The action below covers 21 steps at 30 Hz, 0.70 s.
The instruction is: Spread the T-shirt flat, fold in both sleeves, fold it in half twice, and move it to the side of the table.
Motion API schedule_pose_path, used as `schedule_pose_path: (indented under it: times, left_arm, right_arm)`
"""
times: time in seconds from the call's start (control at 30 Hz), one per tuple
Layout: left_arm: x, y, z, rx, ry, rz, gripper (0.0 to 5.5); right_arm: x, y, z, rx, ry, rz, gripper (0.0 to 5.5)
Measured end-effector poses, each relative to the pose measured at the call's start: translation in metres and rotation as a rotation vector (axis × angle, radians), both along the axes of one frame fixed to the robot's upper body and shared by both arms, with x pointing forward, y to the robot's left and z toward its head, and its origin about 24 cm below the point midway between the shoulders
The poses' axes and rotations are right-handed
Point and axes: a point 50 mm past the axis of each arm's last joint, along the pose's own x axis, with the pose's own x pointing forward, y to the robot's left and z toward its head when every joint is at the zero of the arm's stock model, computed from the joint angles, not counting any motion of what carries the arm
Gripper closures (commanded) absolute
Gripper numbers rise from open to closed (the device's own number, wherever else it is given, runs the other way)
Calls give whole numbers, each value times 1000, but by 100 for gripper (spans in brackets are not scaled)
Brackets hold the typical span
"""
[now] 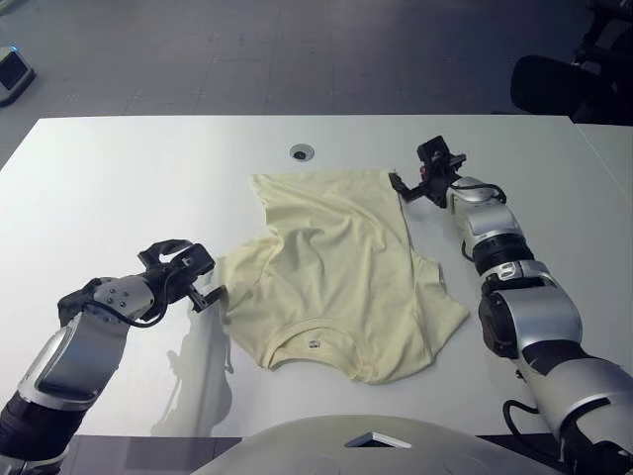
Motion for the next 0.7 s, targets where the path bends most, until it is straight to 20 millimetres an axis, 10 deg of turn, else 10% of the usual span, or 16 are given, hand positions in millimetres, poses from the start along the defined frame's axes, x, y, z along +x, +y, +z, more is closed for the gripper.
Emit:
schedule_pose_path:
  times: [0.7]
  left_arm:
    - [2, -1, 7, 167, -8, -66, 10]
  right_arm:
    - [-9, -38, -14, -248, -49, -115, 12]
